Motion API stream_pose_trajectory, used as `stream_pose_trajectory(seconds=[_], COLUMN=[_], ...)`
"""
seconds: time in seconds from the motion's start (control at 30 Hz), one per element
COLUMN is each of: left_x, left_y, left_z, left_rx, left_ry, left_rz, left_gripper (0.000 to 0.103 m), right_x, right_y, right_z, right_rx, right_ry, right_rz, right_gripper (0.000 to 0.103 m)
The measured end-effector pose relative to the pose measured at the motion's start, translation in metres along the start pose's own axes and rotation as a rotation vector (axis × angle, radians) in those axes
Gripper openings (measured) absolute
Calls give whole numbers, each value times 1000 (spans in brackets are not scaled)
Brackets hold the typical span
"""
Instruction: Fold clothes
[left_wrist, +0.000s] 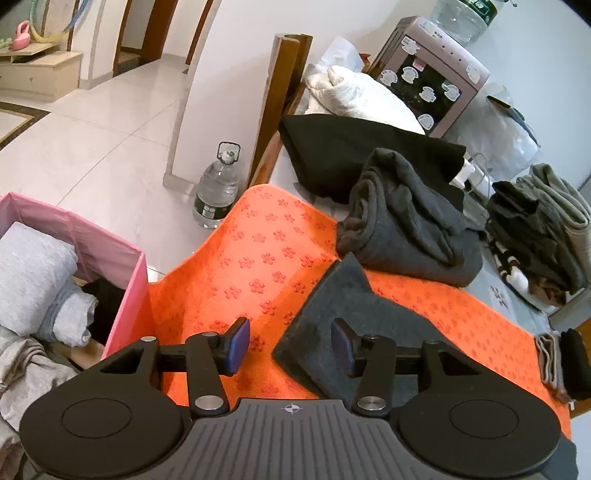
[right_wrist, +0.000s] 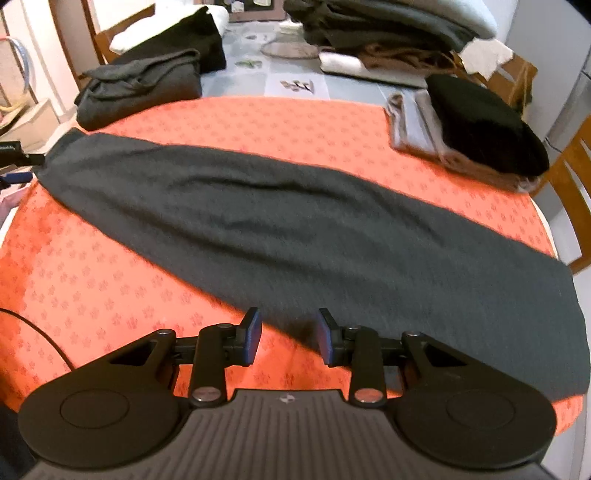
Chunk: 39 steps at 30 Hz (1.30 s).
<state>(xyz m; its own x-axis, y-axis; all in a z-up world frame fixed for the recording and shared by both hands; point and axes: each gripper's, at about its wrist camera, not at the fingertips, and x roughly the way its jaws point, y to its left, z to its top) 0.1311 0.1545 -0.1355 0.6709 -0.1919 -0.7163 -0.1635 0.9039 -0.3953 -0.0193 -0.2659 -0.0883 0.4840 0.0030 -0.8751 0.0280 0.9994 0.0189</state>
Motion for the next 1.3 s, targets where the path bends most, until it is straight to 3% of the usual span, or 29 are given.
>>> stream_pose_trajectory(seconds=[0.23, 0.47, 0.5, 0.53, 0.57, 0.63, 0.67, 0.77, 0.87, 1.0, 1.17, 1.3], left_x=[9, 46, 50, 54, 55, 53, 49, 50, 56, 44, 18, 1], left_y=[-14, -38, -43, -46, -48, -49, -47, -34, -35, -30, -16, -5], left_z=[17, 35, 35, 34, 32, 30, 30, 39, 35, 37, 40, 27], left_rx=[100, 245, 272, 299, 317, 325, 313, 224, 273, 241, 169, 128], left_ry=[-30, 54, 65, 74, 72, 40, 9, 19, 43, 17, -19, -2], left_rz=[-32, -92, -102, -98, -88, -65, -54, -37, -13, -16, -14, -2], left_gripper=[56, 54, 43, 21, 6, 5, 5, 5, 9, 41, 48, 51], right_x=[4, 11, 11, 12, 12, 12, 12, 12, 16, 17, 20, 22], right_y=[2, 8, 8, 9, 9, 8, 7, 5, 5, 5, 9, 14], right_z=[9, 8, 8, 8, 8, 9, 9, 9, 9, 13, 20, 22], right_rx=[-15, -14, -12, -11, -10, -6, -5, 0, -6, -12, -29, -44], right_ry=[4, 29, 31, 32, 34, 36, 36, 43, 54, 48, 41, 40], right_rz=[13, 21, 21, 20, 19, 15, 13, 17, 19, 26, 43, 56], right_gripper=[37, 37, 37, 37, 37, 37, 37, 37, 37, 37, 37, 37])
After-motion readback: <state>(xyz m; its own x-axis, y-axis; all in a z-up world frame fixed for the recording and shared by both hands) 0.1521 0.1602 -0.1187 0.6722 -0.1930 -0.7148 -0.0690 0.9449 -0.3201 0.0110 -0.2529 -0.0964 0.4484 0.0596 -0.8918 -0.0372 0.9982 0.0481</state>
